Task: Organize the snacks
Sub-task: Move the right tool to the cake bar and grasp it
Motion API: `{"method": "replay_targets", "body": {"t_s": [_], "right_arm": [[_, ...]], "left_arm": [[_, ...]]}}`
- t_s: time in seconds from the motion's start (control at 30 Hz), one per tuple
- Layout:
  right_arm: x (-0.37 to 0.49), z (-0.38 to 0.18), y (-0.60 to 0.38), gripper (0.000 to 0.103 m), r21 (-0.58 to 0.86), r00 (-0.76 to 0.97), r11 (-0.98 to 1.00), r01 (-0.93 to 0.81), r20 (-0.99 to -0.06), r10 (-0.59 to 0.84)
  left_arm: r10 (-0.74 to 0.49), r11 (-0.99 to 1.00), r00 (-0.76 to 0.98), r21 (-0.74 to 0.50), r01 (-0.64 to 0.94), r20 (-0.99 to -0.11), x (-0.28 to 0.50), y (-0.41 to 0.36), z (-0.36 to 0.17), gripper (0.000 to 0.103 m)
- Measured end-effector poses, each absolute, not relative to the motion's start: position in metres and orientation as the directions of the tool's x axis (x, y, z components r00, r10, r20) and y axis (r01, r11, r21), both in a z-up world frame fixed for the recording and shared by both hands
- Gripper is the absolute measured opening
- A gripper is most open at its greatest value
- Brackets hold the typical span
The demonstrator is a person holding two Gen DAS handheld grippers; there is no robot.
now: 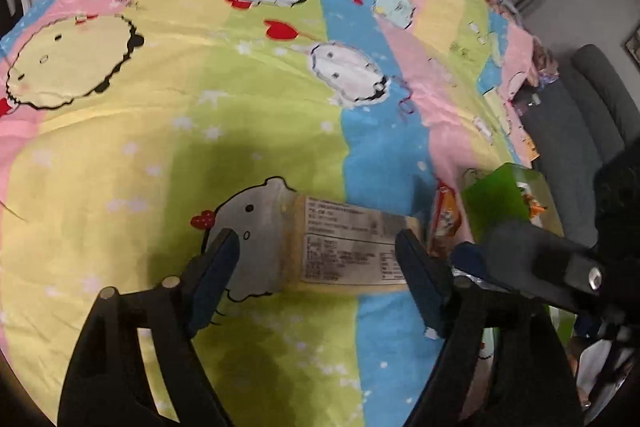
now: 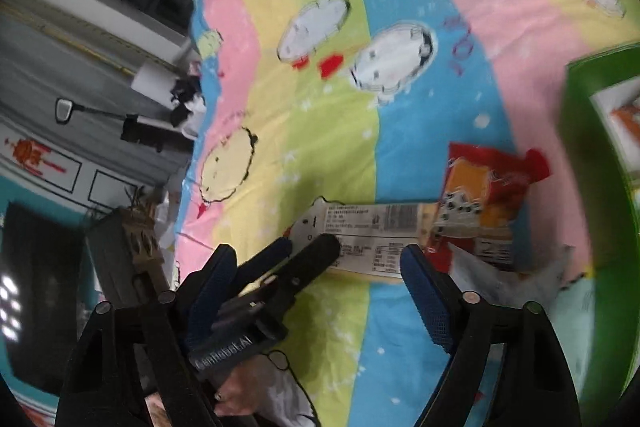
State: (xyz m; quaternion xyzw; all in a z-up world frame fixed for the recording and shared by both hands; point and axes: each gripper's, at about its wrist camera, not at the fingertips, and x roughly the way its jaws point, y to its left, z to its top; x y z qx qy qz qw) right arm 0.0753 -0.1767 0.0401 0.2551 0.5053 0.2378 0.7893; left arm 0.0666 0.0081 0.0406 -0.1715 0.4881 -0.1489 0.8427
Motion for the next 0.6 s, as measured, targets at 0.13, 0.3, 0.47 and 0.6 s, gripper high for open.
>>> {"method": "replay_targets", "body": {"t_s": [0.13, 0.3, 0.47, 0.6], "right_arm": [[0.092, 0.028, -0.171, 0.084, 0.592, 0.337, 0.804, -0.064, -0.745, 0.576], [0.086, 0.024, -0.172, 0.084, 0.545, 0.356, 0.835, -0.082, -0.766, 0.535], [0.087, 0.019, -0.179, 0.081, 0.530, 0.356, 0.845, -0.062, -0.780, 0.515], [0.092, 0.012, -0.171, 0.081, 0.495, 0.341, 0.867, -0.065, -0.805, 0.485]], "left_arm": [[-0.445, 0.884, 0.448, -0.461, 0.082, -0.775, 0.071, 0.006, 0.031, 0.077], [-0.431, 0.899, 0.440, -0.416, 0.136, -0.788, 0.070, -0.004, 0.030, 0.077], [-0.407, 0.913, 0.448, -0.369, 0.173, -0.796, 0.066, -0.014, 0.028, 0.075], [-0.401, 0.916, 0.452, -0.351, 0.193, -0.797, 0.064, -0.019, 0.026, 0.074]]}}
